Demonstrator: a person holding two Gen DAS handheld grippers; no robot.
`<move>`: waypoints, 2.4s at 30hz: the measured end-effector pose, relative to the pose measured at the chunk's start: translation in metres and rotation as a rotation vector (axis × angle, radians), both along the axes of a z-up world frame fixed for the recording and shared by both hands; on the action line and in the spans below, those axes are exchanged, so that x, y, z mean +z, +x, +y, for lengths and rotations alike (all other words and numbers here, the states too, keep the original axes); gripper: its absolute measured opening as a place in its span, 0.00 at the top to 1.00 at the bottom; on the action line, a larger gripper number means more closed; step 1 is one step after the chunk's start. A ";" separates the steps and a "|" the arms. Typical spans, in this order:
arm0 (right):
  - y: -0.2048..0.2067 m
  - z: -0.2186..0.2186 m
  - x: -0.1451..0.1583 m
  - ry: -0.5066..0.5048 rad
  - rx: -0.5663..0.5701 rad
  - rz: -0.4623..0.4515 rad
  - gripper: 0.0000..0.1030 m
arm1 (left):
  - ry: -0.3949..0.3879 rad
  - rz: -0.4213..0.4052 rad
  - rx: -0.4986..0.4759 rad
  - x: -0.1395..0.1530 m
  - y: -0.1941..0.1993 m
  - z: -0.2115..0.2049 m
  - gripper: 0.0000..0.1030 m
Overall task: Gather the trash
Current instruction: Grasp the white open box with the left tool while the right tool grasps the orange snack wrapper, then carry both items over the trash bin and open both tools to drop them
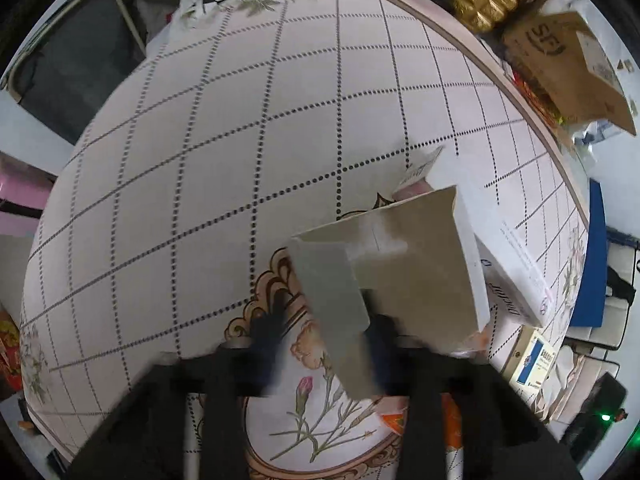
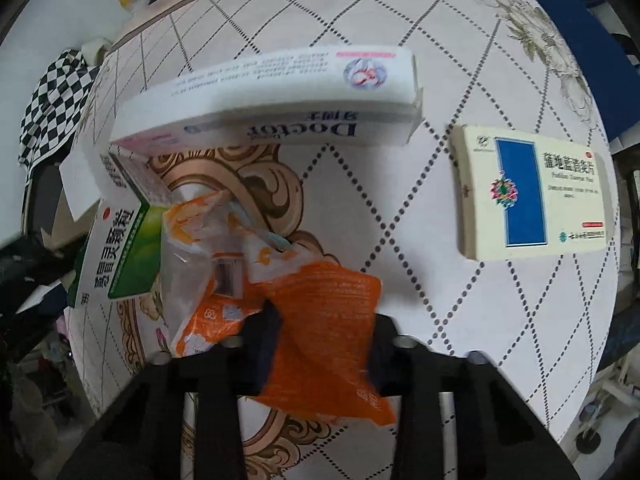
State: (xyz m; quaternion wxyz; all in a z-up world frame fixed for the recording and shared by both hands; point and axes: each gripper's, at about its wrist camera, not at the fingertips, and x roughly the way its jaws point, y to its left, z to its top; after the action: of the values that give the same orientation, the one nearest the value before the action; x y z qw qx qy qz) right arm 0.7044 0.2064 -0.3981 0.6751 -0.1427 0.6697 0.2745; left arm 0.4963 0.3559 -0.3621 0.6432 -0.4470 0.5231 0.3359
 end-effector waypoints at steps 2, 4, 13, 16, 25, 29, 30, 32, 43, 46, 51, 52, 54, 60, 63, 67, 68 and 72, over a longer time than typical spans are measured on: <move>-0.001 -0.002 0.004 0.008 -0.010 -0.008 0.77 | 0.015 -0.002 -0.012 0.002 -0.003 -0.003 0.90; -0.002 -0.005 0.009 0.021 -0.014 -0.012 0.78 | 0.028 -0.008 -0.028 0.006 -0.007 -0.008 0.97; -0.021 -0.039 0.034 0.066 -0.049 -0.036 0.82 | 0.109 -0.003 -0.082 0.037 -0.049 -0.042 0.97; -0.032 -0.059 0.047 0.082 -0.065 -0.041 0.83 | 0.123 -0.008 -0.085 0.051 -0.068 -0.055 0.97; -0.093 -0.144 0.101 0.148 -0.090 -0.072 0.84 | 0.148 -0.056 -0.116 0.094 -0.153 -0.113 0.97; -0.144 -0.192 0.128 0.179 -0.109 -0.100 0.84 | 0.148 -0.087 -0.164 0.110 -0.199 -0.149 0.97; -0.160 -0.206 0.134 0.185 -0.117 -0.105 0.84 | 0.147 -0.098 -0.180 0.115 -0.212 -0.159 0.97; -0.191 -0.230 0.142 0.197 -0.137 -0.110 0.84 | 0.148 -0.118 -0.212 0.122 -0.234 -0.177 0.97; -0.405 -0.367 0.153 0.181 -0.277 -0.155 0.84 | 0.146 -0.149 -0.461 0.130 -0.381 -0.278 0.97; -0.455 -0.395 0.140 0.154 -0.300 -0.121 0.84 | 0.116 -0.112 -0.509 0.114 -0.413 -0.304 0.97; -0.516 -0.429 0.100 0.087 -0.292 -0.063 0.84 | 0.075 -0.029 -0.554 0.069 -0.448 -0.333 0.97; -0.526 -0.435 0.086 0.069 -0.292 -0.042 0.84 | 0.057 -0.006 -0.555 0.054 -0.452 -0.338 0.97; -0.535 -0.441 0.062 0.036 -0.292 -0.011 0.84 | 0.044 0.025 -0.563 0.031 -0.464 -0.345 0.97; -0.557 -0.450 -0.044 -0.062 -0.278 0.078 0.84 | 0.000 0.126 -0.588 -0.068 -0.466 -0.363 0.97; -0.560 -0.450 -0.103 -0.090 -0.283 0.111 0.84 | -0.017 0.151 -0.596 -0.118 -0.463 -0.366 0.97; -0.562 -0.451 -0.184 -0.108 -0.315 0.171 0.84 | -0.057 0.197 -0.584 -0.198 -0.457 -0.367 0.97; -0.562 -0.450 -0.202 -0.117 -0.321 0.182 0.84 | -0.075 0.199 -0.574 -0.217 -0.457 -0.365 0.97; -0.563 -0.446 -0.291 -0.133 -0.342 0.236 0.84 | -0.120 0.216 -0.561 -0.291 -0.451 -0.360 0.94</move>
State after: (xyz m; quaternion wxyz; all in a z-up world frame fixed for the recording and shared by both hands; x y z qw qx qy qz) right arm 0.1419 -0.2394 -0.6891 0.6178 -0.0382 0.7753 0.1259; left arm 0.0456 -0.0039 -0.6530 0.6240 -0.2842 0.7103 0.1591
